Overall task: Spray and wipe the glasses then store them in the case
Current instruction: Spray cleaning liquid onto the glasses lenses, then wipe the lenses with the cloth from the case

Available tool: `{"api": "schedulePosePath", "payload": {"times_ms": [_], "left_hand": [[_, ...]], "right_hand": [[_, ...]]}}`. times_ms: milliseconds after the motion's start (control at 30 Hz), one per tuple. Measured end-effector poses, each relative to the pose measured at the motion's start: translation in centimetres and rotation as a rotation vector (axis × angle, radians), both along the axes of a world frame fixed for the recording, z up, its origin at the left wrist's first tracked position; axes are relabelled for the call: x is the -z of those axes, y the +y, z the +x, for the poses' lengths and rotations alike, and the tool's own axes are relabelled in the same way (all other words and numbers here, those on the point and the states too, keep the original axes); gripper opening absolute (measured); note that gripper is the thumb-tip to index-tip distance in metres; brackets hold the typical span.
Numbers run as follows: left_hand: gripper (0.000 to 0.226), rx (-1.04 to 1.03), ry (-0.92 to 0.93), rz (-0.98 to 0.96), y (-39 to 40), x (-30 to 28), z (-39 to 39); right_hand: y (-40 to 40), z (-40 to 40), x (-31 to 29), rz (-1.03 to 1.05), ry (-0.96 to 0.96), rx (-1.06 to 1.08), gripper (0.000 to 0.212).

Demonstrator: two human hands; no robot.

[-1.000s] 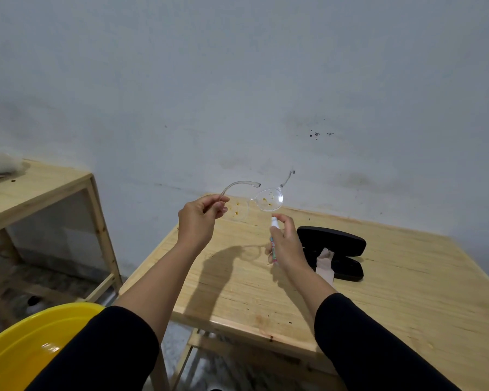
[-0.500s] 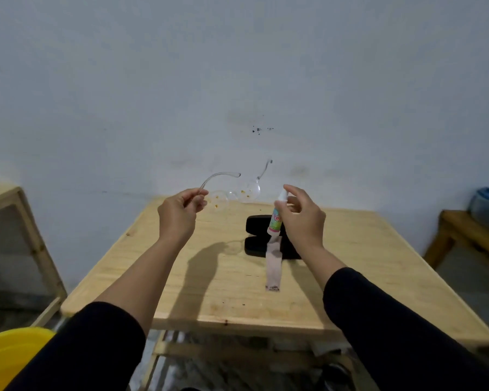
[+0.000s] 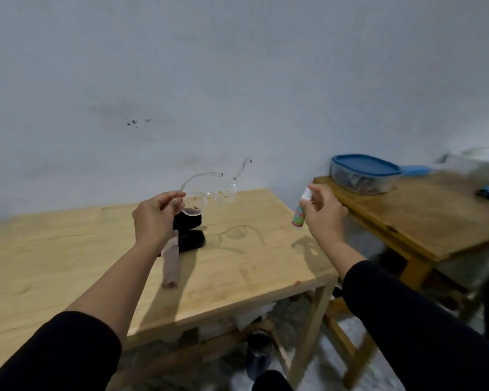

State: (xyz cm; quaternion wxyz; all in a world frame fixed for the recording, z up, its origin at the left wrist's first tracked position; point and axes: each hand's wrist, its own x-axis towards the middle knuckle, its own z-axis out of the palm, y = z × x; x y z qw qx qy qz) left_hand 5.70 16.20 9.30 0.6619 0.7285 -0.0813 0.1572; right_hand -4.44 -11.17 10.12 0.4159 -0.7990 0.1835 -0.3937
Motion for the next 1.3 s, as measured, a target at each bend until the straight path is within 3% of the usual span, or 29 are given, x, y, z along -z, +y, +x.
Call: {"api": "schedulePosePath", "payload": {"times_ms": [567,800,1033,1300], "left_hand": [[0.019,0.076,0.035,0.054,-5.0,2.2,1.3],[0.018,0.082,0.037,0.014,-4.6,2.0,1.3],[0.016,0.041,0.001,-0.028,-2.6,0.5,1.1],[0.014,-0.068,-0.034,0.0,3.6,-1.2,1.2]], "right_hand": [[-5.1,-0.9,6.9,-0.11,0.267,0.037,0.026],[-5.1,-1.3,6.1,-0.239,0.365,-0.007,0.054],[-3.7,-0.3,3.6,-0.493,0.553,0.006,0.052],[2.3,3.6,2.0,-0.558,0.474,-0.138,0.048]]}}
